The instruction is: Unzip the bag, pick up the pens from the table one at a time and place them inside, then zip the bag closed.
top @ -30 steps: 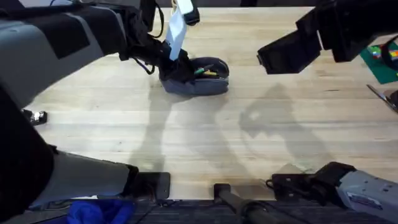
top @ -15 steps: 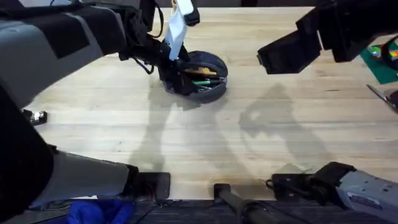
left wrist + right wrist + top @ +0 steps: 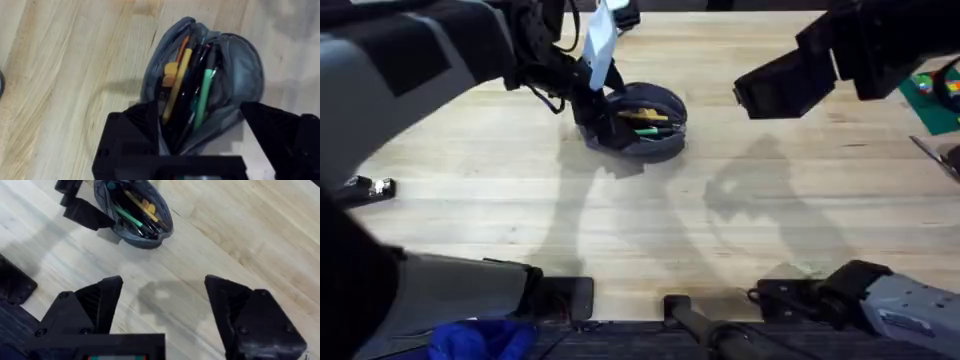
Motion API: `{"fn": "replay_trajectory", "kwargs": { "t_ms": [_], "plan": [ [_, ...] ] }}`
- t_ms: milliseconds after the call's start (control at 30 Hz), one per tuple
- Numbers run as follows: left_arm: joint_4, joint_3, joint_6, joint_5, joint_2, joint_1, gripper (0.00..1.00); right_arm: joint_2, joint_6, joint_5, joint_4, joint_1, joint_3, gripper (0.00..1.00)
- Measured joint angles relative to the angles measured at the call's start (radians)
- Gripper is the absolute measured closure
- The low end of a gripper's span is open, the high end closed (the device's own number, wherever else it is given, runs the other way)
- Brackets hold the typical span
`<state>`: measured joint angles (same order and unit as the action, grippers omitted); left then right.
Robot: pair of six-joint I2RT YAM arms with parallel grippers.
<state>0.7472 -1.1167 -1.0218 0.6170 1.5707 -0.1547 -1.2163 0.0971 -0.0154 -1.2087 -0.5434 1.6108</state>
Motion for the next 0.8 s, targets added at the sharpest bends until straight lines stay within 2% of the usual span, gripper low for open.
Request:
{"fn": "replay_trajectory", "kwargs": {
  "t_ms": [200,367,633,800],
  "plan": [
    [0.031,-0.011,0.000,0.005,-0.101,0.010,0.008,0.000,0.000,0.000,0.000,0.000,0.000,0.005],
    [0.071,-0.011,0.025,0.012,-0.182,0.052,0.008,0.000,0.000,0.000,0.000,0.000,0.000,0.005],
    [0.178,-0.011,0.042,0.023,-0.302,0.156,0.007,0.000,0.000,0.000,0.002,0.000,0.000,0.005],
    [0.241,-0.011,0.031,0.050,-0.364,0.253,0.007,0.000,0.000,0.000,0.004,0.000,0.000,0.005]
  ]
}}
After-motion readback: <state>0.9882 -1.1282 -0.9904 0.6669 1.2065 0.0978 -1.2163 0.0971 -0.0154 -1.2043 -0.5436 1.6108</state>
